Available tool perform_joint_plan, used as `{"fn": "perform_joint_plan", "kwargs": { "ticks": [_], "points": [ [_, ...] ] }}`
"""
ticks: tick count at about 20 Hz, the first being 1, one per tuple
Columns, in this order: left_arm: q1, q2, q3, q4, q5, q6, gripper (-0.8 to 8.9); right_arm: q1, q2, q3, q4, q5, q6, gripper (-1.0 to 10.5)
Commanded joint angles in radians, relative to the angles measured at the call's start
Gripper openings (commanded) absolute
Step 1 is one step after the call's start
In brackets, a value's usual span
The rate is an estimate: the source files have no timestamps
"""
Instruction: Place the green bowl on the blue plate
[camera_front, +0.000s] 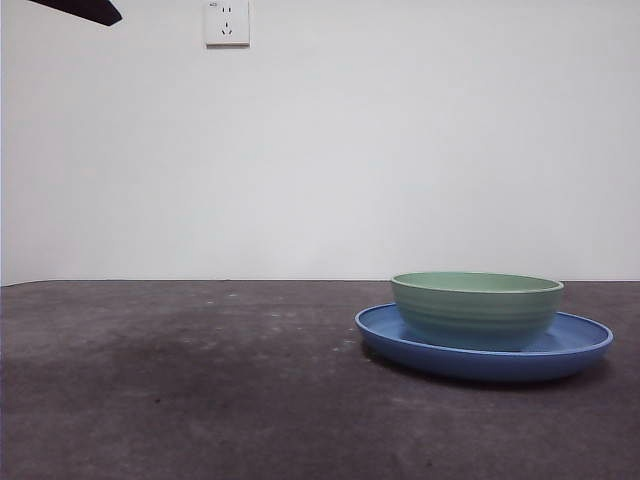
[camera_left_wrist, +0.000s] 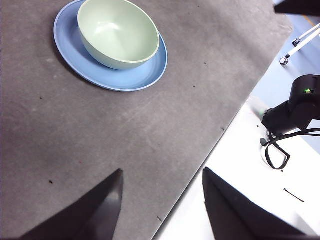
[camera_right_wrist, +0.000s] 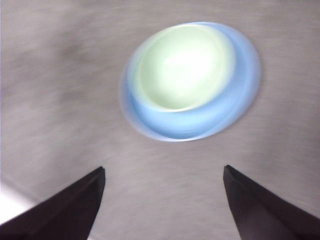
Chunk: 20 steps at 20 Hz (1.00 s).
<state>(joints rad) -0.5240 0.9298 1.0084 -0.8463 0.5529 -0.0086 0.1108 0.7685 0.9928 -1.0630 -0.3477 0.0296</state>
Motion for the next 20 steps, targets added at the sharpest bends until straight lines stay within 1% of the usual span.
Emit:
{"fn": "perform_joint_plan", "kwargs": {
  "ticks": [1, 3, 4, 8, 11, 13, 15, 16, 18, 20],
  "points": [
    [-0.005, 0.007, 0.007, 0.004, 0.006, 0.018, 2.56, 0.000, 0.009, 0.021, 0.034, 0.156, 0.077, 3.8],
    [-0.005, 0.007, 0.007, 0.004, 0.006, 0.018, 2.55, -0.003, 0.020, 0.020, 0.057, 0.213, 0.096, 3.8],
    [-0.005, 0.007, 0.007, 0.005, 0.006, 0.019, 2.53, -0.007, 0.029, 0.019, 0.068, 0.222, 0.101, 3.8],
    [-0.005, 0.007, 0.007, 0.004, 0.006, 0.021, 2.53, -0.031, 0.096, 0.006, 0.100, 0.207, 0.103, 3.8],
    [-0.005, 0.007, 0.007, 0.004, 0.006, 0.025, 2.53, -0.053, 0.185, -0.025, 0.162, 0.130, 0.102, 3.8],
    [-0.005, 0.007, 0.007, 0.004, 0.006, 0.028, 2.53, -0.084, 0.266, -0.046, 0.239, 0.088, 0.102, 3.8],
    [-0.005, 0.007, 0.007, 0.004, 0.005, 0.028, 2.53, -0.114, 0.349, -0.056, 0.308, 0.019, 0.103, 3.8],
    [-0.005, 0.007, 0.007, 0.004, 0.005, 0.028, 2.53, -0.125, 0.391, -0.056, 0.331, -0.001, 0.102, 3.8],
    [-0.005, 0.007, 0.007, 0.004, 0.006, 0.028, 2.53, -0.135, 0.470, -0.056, 0.379, -0.002, 0.100, 3.7],
    [-0.005, 0.007, 0.007, 0.004, 0.005, 0.028, 2.53, -0.135, 0.543, -0.056, 0.420, -0.019, 0.093, 3.4]
  ]
}}
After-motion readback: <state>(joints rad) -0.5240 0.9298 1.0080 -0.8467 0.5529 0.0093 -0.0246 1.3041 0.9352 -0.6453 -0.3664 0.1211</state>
